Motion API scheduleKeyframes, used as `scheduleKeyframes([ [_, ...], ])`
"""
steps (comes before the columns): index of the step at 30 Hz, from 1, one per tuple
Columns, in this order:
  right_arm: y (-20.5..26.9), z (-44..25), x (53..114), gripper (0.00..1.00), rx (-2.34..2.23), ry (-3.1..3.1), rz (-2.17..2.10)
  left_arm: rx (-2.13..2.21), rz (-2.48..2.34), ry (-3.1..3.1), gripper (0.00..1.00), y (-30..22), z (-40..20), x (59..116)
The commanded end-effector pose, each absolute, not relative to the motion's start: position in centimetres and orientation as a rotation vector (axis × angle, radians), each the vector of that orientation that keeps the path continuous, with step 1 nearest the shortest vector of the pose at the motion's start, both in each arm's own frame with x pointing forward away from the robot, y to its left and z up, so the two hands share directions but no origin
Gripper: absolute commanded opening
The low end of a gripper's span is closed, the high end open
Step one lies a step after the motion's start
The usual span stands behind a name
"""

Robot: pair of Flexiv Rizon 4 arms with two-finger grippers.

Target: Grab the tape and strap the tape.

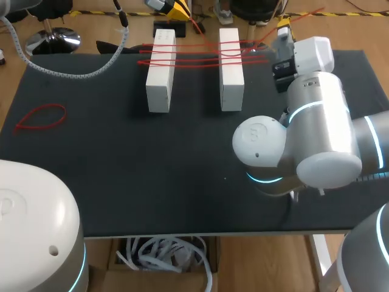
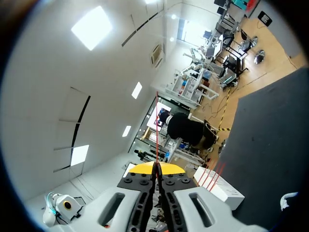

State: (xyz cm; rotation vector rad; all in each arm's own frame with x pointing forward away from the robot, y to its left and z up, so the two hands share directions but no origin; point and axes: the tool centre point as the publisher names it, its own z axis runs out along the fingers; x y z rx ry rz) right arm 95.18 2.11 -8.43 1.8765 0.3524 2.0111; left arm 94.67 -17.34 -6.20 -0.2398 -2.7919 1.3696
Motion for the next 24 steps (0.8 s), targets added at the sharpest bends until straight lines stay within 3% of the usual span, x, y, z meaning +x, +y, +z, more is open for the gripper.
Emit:
scheduleKeyframes([
  [1, 2.0, -7.7, 95.4, 0.0, 1.873, 0.6, 1.798, -0.239, 1.365, -2.794, 0.0, -17.3, -6.1, 94.6],
  [6, 2.5, -5.2, 96.0, 0.0, 1.557, 1.119, 1.337, -0.239, 1.365, -2.794, 0.0, -17.3, -6.1, 94.6],
  [24, 2.6, -4.6, 96.2, 0.0, 1.499, 1.163, 1.323, -0.239, 1.365, -2.794, 0.0, -17.3, -6.1, 94.6],
])
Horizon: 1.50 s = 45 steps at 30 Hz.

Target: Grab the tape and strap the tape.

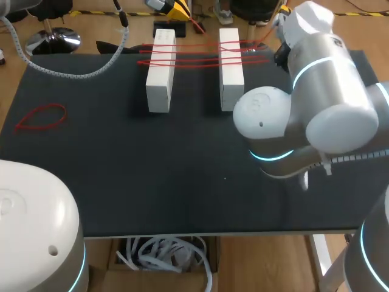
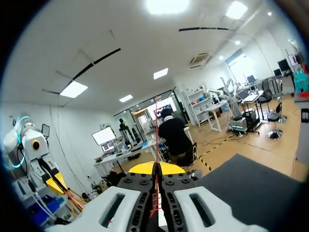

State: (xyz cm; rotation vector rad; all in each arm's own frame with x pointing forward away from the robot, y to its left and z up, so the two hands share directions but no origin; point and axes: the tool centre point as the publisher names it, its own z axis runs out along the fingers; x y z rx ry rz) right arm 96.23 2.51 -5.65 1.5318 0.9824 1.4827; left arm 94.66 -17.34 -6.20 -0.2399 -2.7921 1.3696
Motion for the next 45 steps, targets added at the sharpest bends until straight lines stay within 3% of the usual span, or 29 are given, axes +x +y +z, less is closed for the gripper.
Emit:
scheduleKeyframes([
  [1, 2.8, -4.6, 96.2, 0.0, 1.438, 1.227, 1.261, -0.239, 1.365, -2.794, 0.0, -17.3, -6.1, 94.6],
  [10, 5.1, -4.3, 96.4, 0.0, 0.706, 1.644, 0.621, -0.239, 1.365, -2.794, 0.0, -17.3, -6.1, 94.6],
  [25, 5.1, -4.3, 96.4, 0.0, 0.706, 1.644, 0.621, -0.239, 1.365, -2.794, 0.0, -17.3, -6.1, 94.6],
  [33, 6.9, -3.6, 96.0, 0.0, 0.315, 1.825, 0.225, -0.239, 1.365, -2.794, 0.0, -17.3, -6.1, 94.6],
  [45, 6.9, -3.6, 96.0, 0.0, 0.315, 1.825, 0.225, -0.239, 1.365, -2.794, 0.0, -17.3, -6.1, 94.6],
])
